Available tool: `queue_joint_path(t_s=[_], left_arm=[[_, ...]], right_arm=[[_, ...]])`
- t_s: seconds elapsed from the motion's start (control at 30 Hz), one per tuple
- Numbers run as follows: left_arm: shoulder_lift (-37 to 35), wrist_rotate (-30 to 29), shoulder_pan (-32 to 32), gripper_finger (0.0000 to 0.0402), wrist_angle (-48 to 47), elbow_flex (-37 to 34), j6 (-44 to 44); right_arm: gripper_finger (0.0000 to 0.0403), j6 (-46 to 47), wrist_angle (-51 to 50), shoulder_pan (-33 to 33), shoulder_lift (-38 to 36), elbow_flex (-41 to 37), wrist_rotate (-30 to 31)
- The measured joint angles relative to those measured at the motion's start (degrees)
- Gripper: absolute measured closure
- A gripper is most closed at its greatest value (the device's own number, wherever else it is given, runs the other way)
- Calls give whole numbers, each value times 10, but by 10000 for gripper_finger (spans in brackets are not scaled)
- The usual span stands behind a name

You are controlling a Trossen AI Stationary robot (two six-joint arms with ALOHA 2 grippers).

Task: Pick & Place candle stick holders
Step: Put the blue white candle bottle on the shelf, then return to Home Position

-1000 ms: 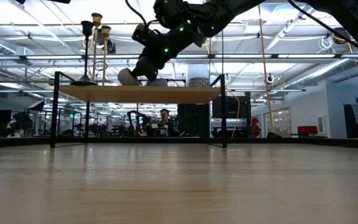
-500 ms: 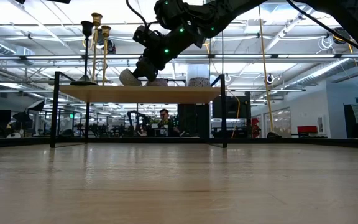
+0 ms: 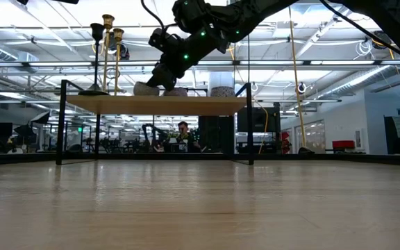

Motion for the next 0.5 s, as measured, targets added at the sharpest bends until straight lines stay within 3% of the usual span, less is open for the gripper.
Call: queue_joint_path(t_s=[0.5], left_arm=[[0, 0, 0, 383, 0, 0, -10]], right_arm=[[258, 8, 1, 4, -4, -1, 0]])
